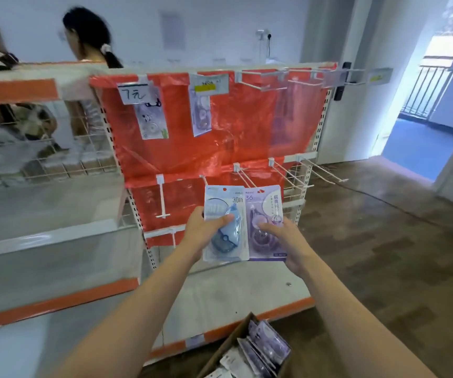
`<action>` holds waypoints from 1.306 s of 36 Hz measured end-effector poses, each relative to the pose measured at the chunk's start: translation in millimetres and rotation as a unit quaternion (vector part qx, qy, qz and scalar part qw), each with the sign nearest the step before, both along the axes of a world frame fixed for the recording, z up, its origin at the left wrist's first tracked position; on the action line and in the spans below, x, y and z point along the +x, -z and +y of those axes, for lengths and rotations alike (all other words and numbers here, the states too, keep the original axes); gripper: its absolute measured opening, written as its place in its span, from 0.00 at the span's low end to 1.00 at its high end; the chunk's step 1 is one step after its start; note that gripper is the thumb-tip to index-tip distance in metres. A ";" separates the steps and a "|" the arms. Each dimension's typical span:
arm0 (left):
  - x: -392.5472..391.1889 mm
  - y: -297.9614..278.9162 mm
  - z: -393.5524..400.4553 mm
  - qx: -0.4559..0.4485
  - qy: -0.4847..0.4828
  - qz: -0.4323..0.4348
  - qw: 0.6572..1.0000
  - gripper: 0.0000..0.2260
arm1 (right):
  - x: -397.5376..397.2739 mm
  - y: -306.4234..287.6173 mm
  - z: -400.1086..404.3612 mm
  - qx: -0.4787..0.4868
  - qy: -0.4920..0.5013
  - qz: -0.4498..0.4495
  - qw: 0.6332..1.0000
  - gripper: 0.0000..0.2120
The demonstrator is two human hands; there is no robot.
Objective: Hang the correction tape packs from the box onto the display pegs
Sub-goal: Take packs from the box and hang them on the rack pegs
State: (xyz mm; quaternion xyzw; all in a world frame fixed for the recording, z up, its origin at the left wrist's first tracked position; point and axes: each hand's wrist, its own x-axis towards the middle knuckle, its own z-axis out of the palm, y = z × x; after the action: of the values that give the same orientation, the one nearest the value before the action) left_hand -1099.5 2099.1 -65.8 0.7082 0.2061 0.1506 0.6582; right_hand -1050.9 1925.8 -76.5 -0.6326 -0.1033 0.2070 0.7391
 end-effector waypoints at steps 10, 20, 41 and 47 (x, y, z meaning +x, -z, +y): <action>1.4 -24.6 67.5 -0.012 -0.044 -0.060 0.997 0.24 | 30.7 -32.3 68.7 -0.044 -0.037 -0.072 0.996 0.22; 32.1 -43.4 119.2 0.005 -0.044 -0.104 0.994 0.17 | 73.2 -46.8 123.2 -0.038 -0.031 -0.090 0.995 0.19; 119.4 -50.9 144.0 -0.089 0.051 -0.072 0.992 0.08 | 146.3 -57.5 140.7 -0.032 0.046 -0.077 0.995 0.11; 140.9 -52.6 113.8 -0.143 0.048 -0.097 0.984 0.02 | 157.0 -63.3 137.7 -0.033 0.013 -0.072 0.997 0.05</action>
State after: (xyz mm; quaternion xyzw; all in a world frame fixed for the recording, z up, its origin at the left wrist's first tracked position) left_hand -958.6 2212.9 -13.2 0.5975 0.1267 0.1557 0.7763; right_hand -893.9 2063.5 -13.3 -0.6711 -0.1409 0.1542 0.7113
